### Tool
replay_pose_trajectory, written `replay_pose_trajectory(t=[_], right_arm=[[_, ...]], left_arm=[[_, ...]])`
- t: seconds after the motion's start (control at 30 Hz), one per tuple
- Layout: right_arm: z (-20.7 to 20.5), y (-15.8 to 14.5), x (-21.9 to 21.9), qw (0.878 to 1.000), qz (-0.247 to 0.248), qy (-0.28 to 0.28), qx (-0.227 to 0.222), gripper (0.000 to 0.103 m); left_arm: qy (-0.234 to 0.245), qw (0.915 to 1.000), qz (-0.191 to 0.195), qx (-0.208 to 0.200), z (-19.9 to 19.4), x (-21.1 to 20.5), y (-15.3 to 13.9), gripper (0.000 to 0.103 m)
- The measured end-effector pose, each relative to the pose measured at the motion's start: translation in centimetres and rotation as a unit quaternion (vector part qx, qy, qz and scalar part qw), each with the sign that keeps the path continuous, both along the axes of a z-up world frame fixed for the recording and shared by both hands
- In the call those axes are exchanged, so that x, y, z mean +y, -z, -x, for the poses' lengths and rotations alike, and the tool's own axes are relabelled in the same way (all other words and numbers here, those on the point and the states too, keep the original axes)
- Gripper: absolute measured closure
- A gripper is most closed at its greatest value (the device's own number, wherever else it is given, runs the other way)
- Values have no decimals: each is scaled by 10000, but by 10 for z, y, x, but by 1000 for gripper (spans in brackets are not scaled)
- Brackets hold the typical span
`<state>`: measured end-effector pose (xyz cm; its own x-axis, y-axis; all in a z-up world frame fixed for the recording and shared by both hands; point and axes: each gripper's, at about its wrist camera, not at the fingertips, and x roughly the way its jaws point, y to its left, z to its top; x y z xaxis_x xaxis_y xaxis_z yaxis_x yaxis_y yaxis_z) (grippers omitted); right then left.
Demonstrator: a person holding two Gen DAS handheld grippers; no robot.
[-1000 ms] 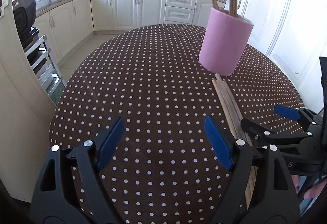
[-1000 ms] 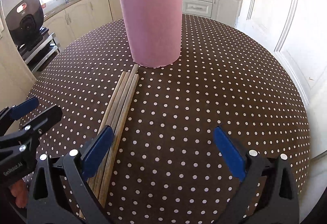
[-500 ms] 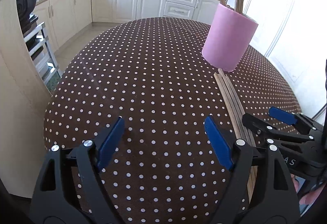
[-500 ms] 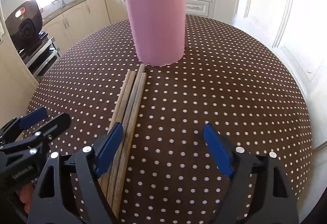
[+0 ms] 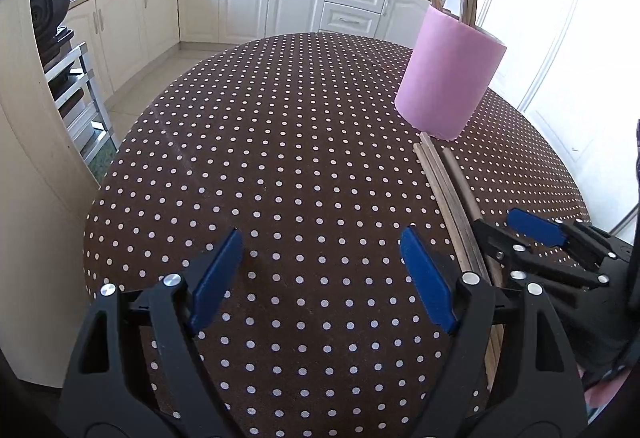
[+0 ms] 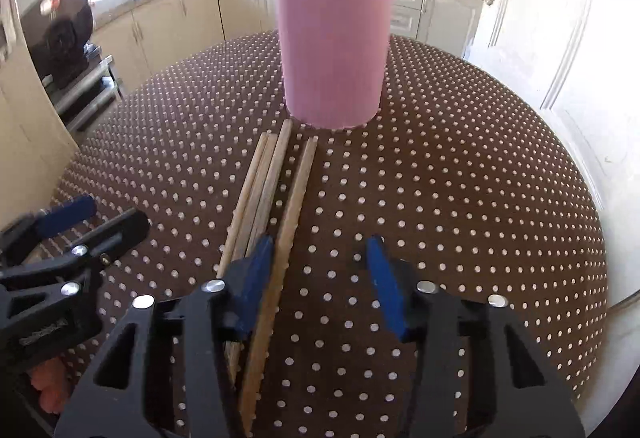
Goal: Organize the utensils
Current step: 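Withdraw both tools from the cup and move down toward the chopstick row, then grasp a chopstick with the right tool while the left tool grasps another chopstick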
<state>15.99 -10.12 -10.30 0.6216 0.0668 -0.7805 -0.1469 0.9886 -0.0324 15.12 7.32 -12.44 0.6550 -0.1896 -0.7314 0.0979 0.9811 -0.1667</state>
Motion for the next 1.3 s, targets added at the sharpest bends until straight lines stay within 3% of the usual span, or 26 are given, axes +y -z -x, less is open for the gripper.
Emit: replay_pose_trajectory(t=[0.3, 0.37, 0.47, 0.57, 0.77, 0.97, 1.3], right_arm=[[-15, -1, 0, 9986, -135, -520, 15, 82], [-16, -2, -9, 9982, -327, -499, 40, 92], [-14, -2, -19, 9970, -623, -452, 83, 97], [-9, -2, -26, 9960, -755, -466, 90, 97], [2, -4, -44, 9949, -973, -259, 79, 97], [4, -4, -59, 9913, -1307, -130, 123, 97], [5, -5, -69, 9875, -1565, -97, 166, 97]], left_arm=[[18, 10000, -22, 74, 1, -8, -1, 23], [137, 9999, -11, 91, 3, -15, -2, 23], [276, 9995, -31, 126, 4, -27, -3, 23], [321, 9992, -58, 221, 1, -38, -3, 23], [131, 9980, -505, 359, -12, -61, -3, 23], [169, 9973, -550, 456, -21, -74, -4, 23], [-100, 9949, -714, 711, -44, -79, -3, 13]])
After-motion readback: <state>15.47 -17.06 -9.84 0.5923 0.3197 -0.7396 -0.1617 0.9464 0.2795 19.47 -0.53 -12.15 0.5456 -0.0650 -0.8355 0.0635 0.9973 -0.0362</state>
